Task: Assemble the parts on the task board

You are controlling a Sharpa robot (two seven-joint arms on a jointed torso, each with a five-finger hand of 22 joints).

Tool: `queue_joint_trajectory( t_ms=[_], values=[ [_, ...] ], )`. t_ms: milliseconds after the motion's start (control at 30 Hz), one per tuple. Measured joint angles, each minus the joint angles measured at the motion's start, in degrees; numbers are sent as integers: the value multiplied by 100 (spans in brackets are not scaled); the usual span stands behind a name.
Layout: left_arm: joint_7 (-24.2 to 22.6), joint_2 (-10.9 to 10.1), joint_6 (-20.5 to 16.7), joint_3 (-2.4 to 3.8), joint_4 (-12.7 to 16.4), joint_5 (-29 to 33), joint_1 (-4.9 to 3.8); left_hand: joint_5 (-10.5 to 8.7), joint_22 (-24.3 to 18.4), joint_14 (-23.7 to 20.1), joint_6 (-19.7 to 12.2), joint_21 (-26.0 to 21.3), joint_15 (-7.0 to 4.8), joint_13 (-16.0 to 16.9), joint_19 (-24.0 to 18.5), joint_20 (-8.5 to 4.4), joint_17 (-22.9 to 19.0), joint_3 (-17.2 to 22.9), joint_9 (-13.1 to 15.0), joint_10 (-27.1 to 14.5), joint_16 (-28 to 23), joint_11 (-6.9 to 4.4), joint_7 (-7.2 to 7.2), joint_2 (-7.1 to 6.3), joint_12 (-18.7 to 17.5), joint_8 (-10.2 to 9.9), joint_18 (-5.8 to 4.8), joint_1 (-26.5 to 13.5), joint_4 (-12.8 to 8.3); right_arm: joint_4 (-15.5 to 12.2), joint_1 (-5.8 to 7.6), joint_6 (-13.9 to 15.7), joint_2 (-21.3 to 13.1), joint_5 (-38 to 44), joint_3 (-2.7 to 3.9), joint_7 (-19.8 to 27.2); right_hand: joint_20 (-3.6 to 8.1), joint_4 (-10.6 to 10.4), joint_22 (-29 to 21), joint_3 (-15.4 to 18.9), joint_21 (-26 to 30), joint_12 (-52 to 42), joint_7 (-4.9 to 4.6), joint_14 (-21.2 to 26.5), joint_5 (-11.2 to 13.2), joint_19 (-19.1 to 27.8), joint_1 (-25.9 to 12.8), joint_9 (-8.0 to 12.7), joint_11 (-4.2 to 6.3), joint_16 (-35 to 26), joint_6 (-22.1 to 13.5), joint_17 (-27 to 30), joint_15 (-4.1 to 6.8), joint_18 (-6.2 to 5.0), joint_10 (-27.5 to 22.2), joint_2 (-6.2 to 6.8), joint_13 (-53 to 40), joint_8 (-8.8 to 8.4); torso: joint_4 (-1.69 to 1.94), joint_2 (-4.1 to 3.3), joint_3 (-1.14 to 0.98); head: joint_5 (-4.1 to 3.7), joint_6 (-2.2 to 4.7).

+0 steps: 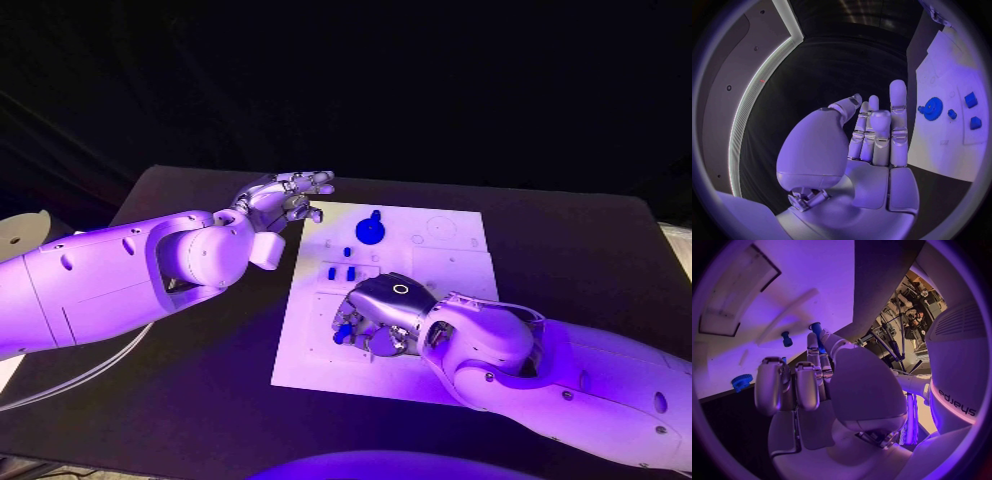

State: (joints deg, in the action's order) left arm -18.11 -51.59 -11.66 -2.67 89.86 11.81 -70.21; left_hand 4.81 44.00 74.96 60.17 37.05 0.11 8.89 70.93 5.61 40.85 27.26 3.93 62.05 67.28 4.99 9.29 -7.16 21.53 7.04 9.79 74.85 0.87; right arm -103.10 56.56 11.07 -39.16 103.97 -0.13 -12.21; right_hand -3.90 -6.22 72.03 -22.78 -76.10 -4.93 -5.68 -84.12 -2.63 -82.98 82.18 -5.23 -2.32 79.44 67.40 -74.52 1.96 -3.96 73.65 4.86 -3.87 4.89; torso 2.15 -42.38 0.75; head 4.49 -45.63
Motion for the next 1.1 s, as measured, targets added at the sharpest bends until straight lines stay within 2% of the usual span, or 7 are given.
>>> queue_joint_trajectory(
  t_ms=[567,633,700,733,900,933,1100],
  values=[
    [14,-8,21,0,-2,-2,0,0,-5,-20,0,0,20,5,0,0,-15,0,0,0,0,0,0,0,23,22,0,0,0,-18,-4,-174,91,312,-2,-291,0,0,0,1,0,20,-17,0,12,0,-22,-4,0,0,-16,1,0,0,0,23,3,-7,-1,0,3,-27,-4],
    [15,-10,22,0,-1,-2,0,0,-5,-20,0,0,20,5,0,0,-15,0,0,0,0,0,0,0,23,22,0,0,0,-16,-2,-207,114,325,-2,-311,0,-19,-8,21,0,79,-38,0,12,0,-74,-43,-43,0,-14,4,0,0,-44,75,8,-16,-4,0,4,-27,-4],
    [16,-10,23,0,2,-2,0,0,-5,-20,0,0,20,4,0,0,-15,0,0,0,0,0,0,0,23,22,0,0,0,-6,1,-244,147,337,-4,-335,0,-75,-30,76,0,134,-108,5,11,0,-145,-76,-98,0,-28,22,-5,0,-152,146,26,-51,-8,0,5,-27,-5],
    [16,-10,23,0,3,-2,0,0,-5,-20,0,0,20,4,0,0,-14,-10,0,0,0,0,0,0,23,22,0,0,-10,-1,4,-257,161,341,-9,-344,-6,-115,-55,116,11,145,-141,17,7,6,-205,-80,-134,0,-75,49,-49,0,-262,202,36,-81,-9,1,6,-28,-5],
    [18,-11,25,0,7,-2,0,0,-4,-20,0,0,20,4,0,0,-14,-16,0,0,0,0,0,0,23,22,0,0,-16,37,6,-320,212,349,-40,-381,-62,-176,-120,223,69,145,-138,17,-3,62,-317,19,-182,-32,-265,113,-81,0,-584,314,37,-122,-8,2,5,-38,-5],
    [19,-12,25,0,8,-2,0,0,-4,-20,0,0,20,4,0,0,-14,-16,0,0,0,0,0,0,23,22,0,0,-16,43,6,-324,215,349,-43,-385,-62,-181,-123,228,70,145,-158,20,-3,62,-317,25,-193,-32,-285,123,-106,0,-628,313,37,-122,-8,1,5,-40,-5],
    [23,-21,26,0,8,-2,0,0,-4,-20,0,0,20,4,0,0,-14,-16,0,0,0,0,0,0,23,22,1,0,-16,58,6,-320,225,349,-52,-396,-93,-199,-160,342,110,145,-134,10,-3,78,-317,67,-226,-55,-470,153,-115,0,-837,313,37,-122,-4,2,6,-43,-5]
  ],
)
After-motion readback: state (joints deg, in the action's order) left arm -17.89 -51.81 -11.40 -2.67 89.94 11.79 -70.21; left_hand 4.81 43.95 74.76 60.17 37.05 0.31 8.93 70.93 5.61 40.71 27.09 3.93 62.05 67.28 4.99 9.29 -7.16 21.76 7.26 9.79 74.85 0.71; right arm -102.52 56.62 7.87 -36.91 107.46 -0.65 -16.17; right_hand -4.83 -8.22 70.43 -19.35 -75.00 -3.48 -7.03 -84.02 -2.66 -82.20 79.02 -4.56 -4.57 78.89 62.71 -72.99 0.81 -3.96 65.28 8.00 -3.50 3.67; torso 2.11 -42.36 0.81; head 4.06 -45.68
